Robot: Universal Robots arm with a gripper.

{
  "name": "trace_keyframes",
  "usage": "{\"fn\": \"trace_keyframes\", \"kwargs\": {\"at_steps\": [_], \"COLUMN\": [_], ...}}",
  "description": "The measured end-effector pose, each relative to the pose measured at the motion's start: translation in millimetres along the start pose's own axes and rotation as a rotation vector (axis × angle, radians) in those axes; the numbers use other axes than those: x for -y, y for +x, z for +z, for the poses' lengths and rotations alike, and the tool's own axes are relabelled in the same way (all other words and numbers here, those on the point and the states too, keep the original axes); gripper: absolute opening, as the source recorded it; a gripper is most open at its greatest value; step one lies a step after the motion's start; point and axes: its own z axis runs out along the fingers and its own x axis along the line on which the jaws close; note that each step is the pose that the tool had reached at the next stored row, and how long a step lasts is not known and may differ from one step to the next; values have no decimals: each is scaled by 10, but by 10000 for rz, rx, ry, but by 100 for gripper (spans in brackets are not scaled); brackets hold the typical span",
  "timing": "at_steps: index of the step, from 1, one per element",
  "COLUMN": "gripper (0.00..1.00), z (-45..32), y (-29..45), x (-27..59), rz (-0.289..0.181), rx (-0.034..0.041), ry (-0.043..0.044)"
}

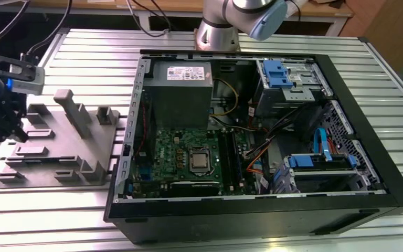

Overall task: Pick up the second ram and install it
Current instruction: 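Pick up the second ram and move it above second insertion slot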

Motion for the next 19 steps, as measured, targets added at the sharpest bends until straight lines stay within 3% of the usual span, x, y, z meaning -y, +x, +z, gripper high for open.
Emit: {"fn": "trace_keyframes", "kwargs": {"at_steps": [13,15,19], "gripper": [7,7,7], "z": [98,107,115], "y": [3,6,45], "x": [4,4,16], "rz": [-2042,-2166,-2208], "rx": [-86,-73,38], "ry": [-65,-71,-82]}}
